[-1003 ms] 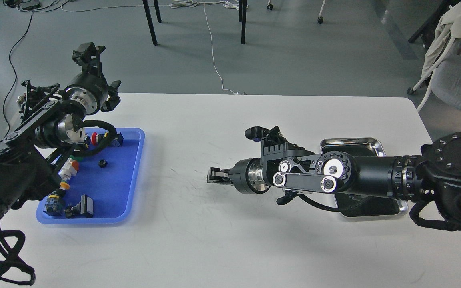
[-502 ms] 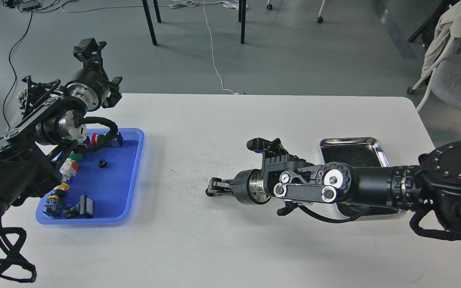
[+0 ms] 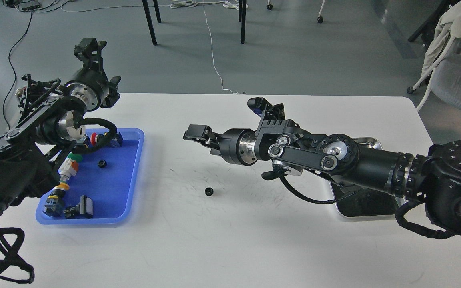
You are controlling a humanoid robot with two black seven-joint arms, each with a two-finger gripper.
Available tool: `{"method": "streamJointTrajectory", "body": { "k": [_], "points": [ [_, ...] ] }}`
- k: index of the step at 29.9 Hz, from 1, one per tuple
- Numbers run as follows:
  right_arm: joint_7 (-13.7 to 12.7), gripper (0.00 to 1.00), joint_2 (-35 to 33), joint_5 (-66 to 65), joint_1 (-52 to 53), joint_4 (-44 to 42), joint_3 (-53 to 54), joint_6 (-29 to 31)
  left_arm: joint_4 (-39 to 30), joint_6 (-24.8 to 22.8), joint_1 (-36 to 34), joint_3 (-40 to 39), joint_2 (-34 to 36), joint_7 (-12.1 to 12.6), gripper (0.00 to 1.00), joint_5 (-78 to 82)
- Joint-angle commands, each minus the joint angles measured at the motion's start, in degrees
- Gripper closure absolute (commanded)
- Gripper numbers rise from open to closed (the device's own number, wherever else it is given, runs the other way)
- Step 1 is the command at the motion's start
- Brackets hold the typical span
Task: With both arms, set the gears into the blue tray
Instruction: 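Withdraw the right arm and move the left gripper toward the part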
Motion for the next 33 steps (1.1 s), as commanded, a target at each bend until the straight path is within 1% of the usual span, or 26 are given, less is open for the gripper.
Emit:
{"method": "streamJointTrajectory", "body": {
  "k": [1,2,6,7,10,12,14,17,19,22,26,28,30,33],
  "points": [
    [0.27,0.06,-1.92,0.91,-3.99,0.48,12.13,-0.19,-6.60,-0.05,0.76,2.12,4.52,2.14,0.01,1.27],
    [0.53,0.06,-3.67,1.18,-6.18,0.66,17.74,-0.20,-9.32,-0.05,0.85,4.13,6.18,2.76,0.02,2.32],
    [0.36,0.06,-10.01,2.14,-19.34,3.81,42.59,1.29,-19.68,-0.31,0.94,11.26,14.88,2.85,0.01,6.46],
    [0.10,0.05,-10.63,3.19,-21.73,4.78,47.10,2.17,-22.06,-0.40,0.94,12.40,16.55,2.85,0.02,7.16],
    [0.01,0.05,-12.82,11.17,-31.04,6.11,60.64,7.26,-31.20,-1.01,1.12,18.02,24.45,2.85,0.01,10.76],
    [0.01,0.05,-15.10,17.58,-35.18,5.94,65.76,9.46,-36.04,-1.63,1.12,20.49,28.59,2.85,0.01,13.74],
    [0.27,0.04,-17.57,24.79,-38.96,5.50,68.41,11.05,-40.52,-2.07,1.12,21.29,30.98,2.85,0.01,17.26],
    [0.62,0.04,-20.21,34.02,-44.59,4.88,69.65,14.91,-46.85,-2.42,1.12,21.38,32.48,3.38,0.01,23.93],
    [0.71,0.04,-20.92,37.64,-47.32,4.53,70.35,17.46,-49.93,-2.77,1.12,21.47,31.87,4.61,0.01,29.38],
    [0.71,0.04,-20.92,39.41,-50.49,4.62,71.49,20.62,-51.97,-3.04,1.47,23.56,29.59,6.02,0.01,39.47],
    [0.71,0.04,-20.66,39.59,-51.29,4.79,71.41,21.51,-51.71,-2.51,1.99,30.76,24.67,6.37,0.01,55.29],
    [0.80,0.04,-20.31,39.59,-51.38,4.88,71.32,21.43,-50.48,-2.25,2.35,33.85,21.95,6.37,0.01,63.90],
    [0.88,0.04,-20.13,39.59,-51.46,4.97,71.32,21.43,-47.33,-1.37,3.04,35.79,19.57,6.37,0.02,72.43],
    [2.38,0.04,-19.87,39.50,-51.55,4.71,71.32,21.51,-44.33,-1.19,4.63,36.15,17.28,6.37,0.02,83.16]
  ]
}}
